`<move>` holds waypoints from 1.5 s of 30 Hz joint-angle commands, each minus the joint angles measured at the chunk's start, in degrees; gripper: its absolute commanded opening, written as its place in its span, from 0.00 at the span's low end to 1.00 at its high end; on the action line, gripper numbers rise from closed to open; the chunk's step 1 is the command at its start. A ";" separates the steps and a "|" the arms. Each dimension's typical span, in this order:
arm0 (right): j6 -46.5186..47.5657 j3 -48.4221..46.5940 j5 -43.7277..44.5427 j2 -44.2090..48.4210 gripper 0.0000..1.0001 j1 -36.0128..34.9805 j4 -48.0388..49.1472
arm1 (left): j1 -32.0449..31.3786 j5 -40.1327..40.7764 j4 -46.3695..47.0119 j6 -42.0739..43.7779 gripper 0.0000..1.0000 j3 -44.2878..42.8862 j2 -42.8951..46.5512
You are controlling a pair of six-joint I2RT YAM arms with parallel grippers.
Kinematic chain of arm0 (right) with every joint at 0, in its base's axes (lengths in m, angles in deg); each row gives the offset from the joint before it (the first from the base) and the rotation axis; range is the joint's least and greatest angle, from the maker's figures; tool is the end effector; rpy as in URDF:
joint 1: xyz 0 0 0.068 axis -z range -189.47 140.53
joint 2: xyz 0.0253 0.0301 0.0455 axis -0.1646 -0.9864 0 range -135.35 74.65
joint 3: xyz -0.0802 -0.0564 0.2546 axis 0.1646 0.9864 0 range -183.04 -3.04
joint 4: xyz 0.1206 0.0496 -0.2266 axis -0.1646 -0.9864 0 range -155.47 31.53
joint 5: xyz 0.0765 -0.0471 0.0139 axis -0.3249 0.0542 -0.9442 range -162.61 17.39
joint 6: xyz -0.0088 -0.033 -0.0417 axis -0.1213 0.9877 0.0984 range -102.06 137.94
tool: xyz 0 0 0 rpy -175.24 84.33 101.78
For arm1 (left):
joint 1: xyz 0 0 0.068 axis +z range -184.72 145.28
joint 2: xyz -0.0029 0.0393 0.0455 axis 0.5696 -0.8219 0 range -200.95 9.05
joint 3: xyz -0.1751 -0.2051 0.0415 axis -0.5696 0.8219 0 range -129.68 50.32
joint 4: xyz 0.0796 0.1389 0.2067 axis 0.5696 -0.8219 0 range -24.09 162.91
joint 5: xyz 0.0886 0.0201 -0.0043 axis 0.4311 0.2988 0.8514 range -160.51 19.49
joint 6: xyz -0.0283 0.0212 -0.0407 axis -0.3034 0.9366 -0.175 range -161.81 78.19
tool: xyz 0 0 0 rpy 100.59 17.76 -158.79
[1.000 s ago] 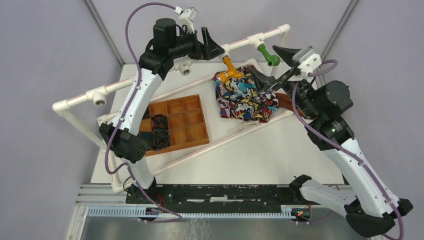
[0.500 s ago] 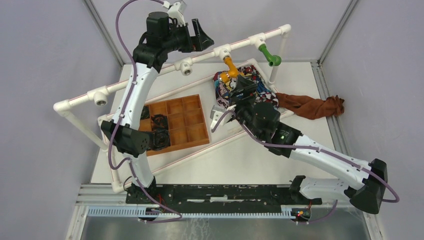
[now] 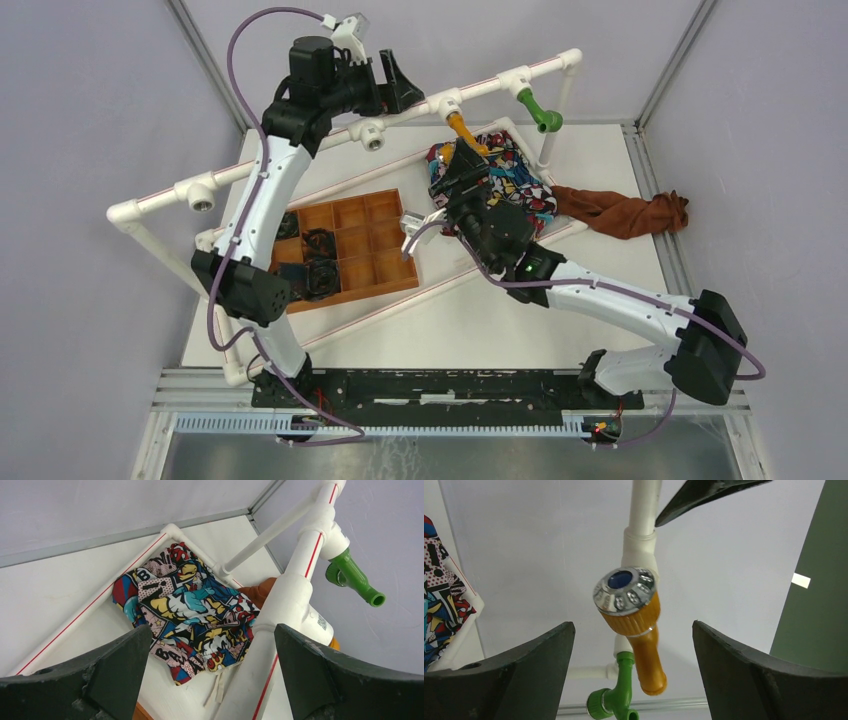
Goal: Install the water faucets
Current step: Screw the water faucet onto the adaptor.
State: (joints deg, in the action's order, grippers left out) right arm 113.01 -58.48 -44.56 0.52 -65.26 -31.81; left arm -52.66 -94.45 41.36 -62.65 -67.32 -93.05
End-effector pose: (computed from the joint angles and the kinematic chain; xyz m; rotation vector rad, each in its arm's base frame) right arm 0.1846 0.2416 0.3604 -1.3028 0.7703 -0.9044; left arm 0.3739 -0.1362 0.4658 0.2538 1.8962 -0.8506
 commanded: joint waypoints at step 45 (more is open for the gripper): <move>-126.80 -2.03 -16.54 4.45 0.05 16.31 8.67 | 0.03 1.01 2.73 4.66 1.00 6.65 7.12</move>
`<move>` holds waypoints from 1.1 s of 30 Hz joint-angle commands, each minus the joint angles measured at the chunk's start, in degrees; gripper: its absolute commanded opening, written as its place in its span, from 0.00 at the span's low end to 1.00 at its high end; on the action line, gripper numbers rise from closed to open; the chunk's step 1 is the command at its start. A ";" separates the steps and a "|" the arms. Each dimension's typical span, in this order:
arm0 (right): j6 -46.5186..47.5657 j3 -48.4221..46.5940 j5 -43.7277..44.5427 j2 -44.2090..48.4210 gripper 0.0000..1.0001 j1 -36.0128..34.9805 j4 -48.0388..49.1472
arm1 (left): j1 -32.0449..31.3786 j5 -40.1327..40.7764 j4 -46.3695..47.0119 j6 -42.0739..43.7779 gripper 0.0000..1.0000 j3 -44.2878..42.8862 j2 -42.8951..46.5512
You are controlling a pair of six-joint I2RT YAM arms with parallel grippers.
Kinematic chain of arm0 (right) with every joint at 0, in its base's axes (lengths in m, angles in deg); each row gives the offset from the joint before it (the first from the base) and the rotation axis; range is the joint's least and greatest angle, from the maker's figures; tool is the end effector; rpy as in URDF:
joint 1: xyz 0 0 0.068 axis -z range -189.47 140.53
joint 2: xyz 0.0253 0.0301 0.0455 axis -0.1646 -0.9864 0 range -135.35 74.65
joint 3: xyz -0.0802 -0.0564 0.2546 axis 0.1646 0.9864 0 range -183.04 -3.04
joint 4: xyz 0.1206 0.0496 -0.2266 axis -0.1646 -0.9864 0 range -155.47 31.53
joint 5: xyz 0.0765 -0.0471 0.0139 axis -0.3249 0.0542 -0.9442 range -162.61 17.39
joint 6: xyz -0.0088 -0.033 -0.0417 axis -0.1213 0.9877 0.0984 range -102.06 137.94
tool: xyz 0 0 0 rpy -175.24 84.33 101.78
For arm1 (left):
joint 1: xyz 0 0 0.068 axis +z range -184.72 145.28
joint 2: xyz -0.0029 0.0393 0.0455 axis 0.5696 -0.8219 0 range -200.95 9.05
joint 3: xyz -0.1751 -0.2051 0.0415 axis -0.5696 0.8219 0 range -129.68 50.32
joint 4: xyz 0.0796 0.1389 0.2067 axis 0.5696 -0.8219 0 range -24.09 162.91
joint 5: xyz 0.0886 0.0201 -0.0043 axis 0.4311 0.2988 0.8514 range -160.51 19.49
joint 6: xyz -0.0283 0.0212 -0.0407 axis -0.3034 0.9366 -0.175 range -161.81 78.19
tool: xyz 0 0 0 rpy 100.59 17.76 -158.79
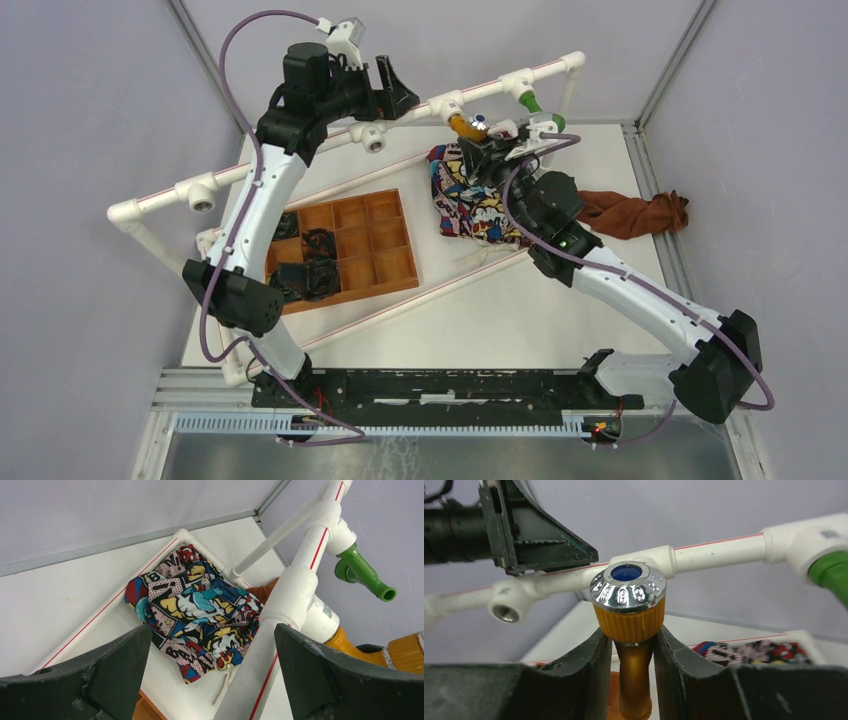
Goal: Install the water faucets
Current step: Screw the water faucet onto the adaptor.
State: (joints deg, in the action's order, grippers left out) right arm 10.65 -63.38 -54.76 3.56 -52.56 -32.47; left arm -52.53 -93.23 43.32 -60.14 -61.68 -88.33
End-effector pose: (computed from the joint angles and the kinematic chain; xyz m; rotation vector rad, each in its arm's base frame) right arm 0.2196 0.1904 0.4049 -0.1464 1.3299 0.5437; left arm 0.3566 -0.1290 0.4677 0.2791 1.8663 -0.8005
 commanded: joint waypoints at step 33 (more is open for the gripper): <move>-17.13 5.60 -6.83 12.99 0.98 8.80 -11.13 | -0.06 0.01 -0.20 2.97 1.00 -1.07 1.40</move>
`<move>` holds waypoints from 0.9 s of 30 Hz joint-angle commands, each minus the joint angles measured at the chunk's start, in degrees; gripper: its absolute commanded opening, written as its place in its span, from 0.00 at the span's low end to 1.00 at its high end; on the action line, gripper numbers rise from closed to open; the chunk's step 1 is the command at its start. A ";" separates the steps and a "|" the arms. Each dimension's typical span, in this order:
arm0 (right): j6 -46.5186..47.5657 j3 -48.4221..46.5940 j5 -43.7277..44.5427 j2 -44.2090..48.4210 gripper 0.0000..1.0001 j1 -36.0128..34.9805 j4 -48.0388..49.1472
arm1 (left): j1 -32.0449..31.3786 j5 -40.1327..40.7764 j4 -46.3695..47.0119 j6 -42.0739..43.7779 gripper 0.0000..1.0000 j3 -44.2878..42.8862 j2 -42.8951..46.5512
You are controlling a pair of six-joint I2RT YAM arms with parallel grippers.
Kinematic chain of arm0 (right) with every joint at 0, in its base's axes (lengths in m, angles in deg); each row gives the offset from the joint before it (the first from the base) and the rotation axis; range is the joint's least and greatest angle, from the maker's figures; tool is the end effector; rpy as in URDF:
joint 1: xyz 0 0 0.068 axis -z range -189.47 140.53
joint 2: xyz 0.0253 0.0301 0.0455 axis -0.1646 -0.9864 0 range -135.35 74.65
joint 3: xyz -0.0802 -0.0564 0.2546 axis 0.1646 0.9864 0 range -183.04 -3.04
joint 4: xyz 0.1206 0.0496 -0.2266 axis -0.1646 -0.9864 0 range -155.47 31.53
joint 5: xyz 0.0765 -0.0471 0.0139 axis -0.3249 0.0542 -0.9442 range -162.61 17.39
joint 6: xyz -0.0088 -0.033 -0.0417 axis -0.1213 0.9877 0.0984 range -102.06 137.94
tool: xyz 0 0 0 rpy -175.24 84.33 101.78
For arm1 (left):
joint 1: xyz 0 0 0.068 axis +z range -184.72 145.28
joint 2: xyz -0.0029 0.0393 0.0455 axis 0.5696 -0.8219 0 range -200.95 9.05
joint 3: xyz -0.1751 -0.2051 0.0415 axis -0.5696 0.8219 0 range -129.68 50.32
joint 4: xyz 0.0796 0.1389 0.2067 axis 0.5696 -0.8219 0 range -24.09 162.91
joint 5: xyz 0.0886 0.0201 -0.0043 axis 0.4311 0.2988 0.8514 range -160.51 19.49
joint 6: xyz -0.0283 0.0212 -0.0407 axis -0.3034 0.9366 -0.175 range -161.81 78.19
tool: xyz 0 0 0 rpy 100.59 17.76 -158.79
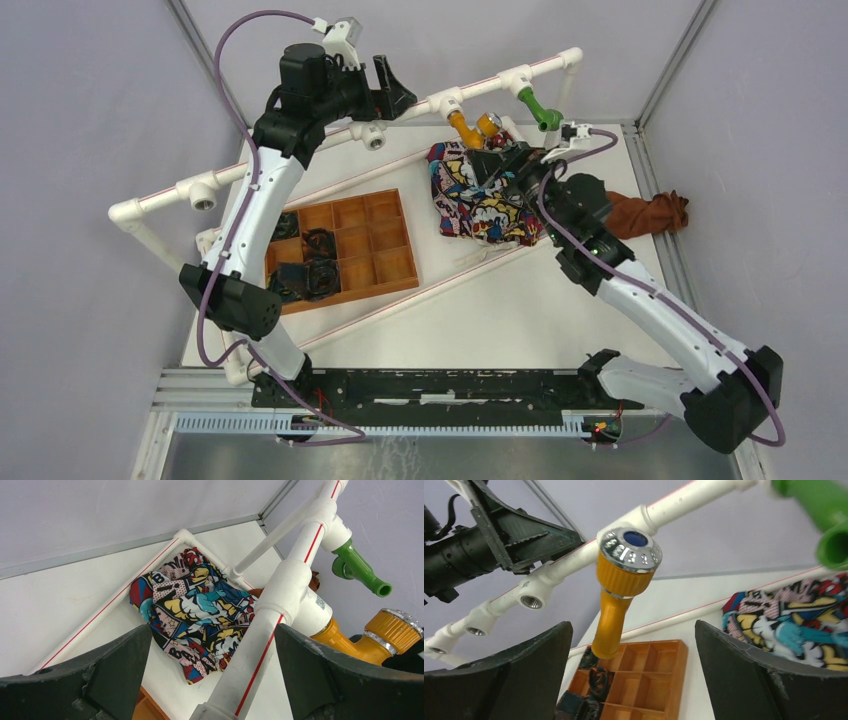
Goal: Install the water faucets
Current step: Screw the water faucet onto the adaptor.
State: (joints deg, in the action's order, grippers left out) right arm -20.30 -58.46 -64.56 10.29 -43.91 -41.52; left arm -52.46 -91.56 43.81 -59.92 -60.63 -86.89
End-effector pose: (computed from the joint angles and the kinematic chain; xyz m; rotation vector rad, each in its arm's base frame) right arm 0.2217 0.1459 0.3880 0.1708 1.4917 0.9352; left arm 0.3508 -0.1256 0.4715 0.2620 1.8505 -0.7712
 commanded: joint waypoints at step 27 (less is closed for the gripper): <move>154.46 11.38 13.22 3.97 0.98 -16.19 21.78 | 0.03 -4.77 -0.84 2.07 1.00 -1.67 -1.62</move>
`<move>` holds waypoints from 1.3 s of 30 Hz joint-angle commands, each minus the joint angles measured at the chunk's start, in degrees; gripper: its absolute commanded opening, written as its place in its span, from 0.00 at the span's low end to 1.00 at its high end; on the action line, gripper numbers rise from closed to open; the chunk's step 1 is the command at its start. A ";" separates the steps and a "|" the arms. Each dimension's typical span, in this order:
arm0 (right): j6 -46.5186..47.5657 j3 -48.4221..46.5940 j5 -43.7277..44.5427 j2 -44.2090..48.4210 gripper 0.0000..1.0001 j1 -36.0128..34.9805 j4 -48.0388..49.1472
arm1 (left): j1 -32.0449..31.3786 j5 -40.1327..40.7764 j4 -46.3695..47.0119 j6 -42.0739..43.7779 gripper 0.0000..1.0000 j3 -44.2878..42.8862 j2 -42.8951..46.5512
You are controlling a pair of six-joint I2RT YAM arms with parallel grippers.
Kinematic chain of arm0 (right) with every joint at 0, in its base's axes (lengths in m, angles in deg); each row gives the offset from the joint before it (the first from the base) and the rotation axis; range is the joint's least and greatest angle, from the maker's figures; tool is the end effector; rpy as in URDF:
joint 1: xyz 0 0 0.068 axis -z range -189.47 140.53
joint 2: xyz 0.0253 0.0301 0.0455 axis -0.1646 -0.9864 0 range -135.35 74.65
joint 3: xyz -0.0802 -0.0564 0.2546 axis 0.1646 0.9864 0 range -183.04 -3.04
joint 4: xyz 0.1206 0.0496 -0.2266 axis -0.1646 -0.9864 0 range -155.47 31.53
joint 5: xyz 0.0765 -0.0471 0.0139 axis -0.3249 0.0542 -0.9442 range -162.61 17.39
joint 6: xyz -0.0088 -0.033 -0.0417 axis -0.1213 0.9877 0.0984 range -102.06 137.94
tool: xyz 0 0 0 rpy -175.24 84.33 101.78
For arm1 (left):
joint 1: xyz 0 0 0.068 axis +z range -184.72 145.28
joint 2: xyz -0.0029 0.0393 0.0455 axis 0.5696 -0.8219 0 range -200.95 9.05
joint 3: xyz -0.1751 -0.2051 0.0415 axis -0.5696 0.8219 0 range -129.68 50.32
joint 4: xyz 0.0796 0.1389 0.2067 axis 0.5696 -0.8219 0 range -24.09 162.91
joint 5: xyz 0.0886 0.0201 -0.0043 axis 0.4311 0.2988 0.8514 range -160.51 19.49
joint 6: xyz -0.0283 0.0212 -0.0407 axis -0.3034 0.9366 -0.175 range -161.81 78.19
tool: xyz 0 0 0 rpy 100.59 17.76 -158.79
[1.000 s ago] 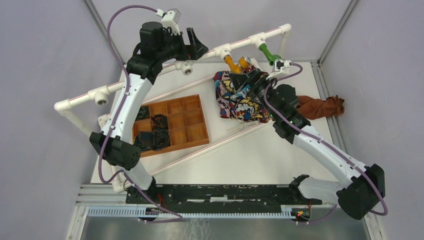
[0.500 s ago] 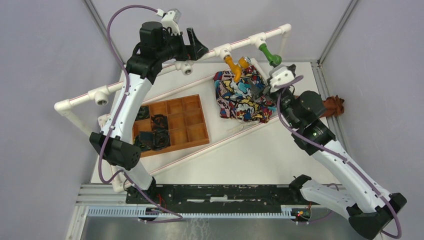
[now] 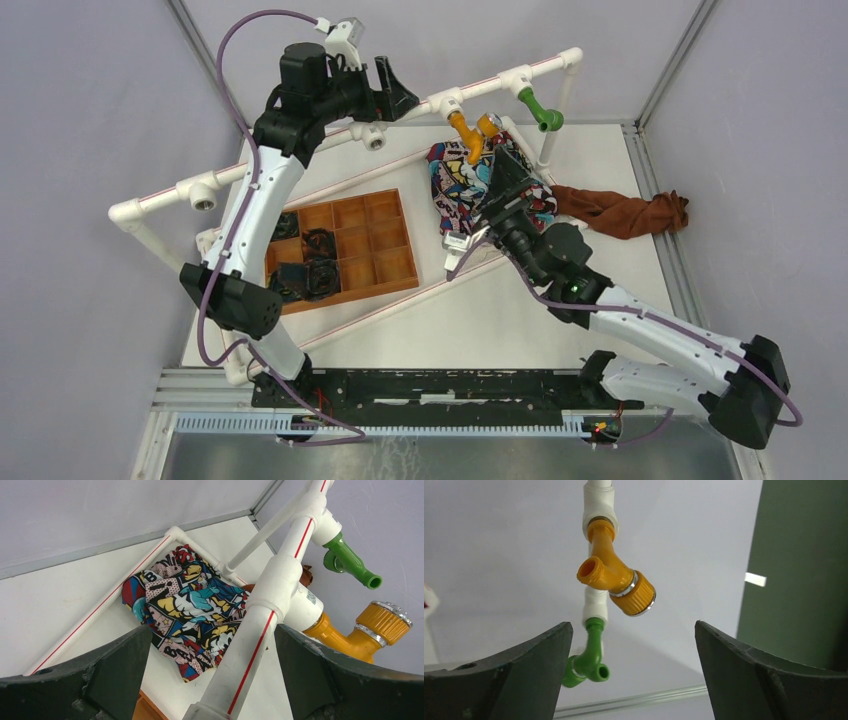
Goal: Install the water faucets
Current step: Screw the water faucet onto the adaptor.
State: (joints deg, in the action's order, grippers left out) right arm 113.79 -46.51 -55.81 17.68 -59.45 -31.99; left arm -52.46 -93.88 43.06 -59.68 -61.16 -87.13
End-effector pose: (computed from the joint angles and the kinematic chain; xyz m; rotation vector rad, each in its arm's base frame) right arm 0.1582 0.1723 0.3603 -1.2477 0.6523 -0.8662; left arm 0.3501 -0.1268 0.4718 0.2947 1.8560 -0.8046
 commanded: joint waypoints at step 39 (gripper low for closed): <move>9.27 -8.43 6.55 -17.96 0.00 1.23 19.83 | 1.03 -3.71 0.40 1.89 1.00 0.92 -0.51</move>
State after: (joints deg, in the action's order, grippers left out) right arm 131.28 -53.39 -53.04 -0.63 -56.87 -19.00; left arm -51.46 -95.32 44.24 -59.28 -60.81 -87.55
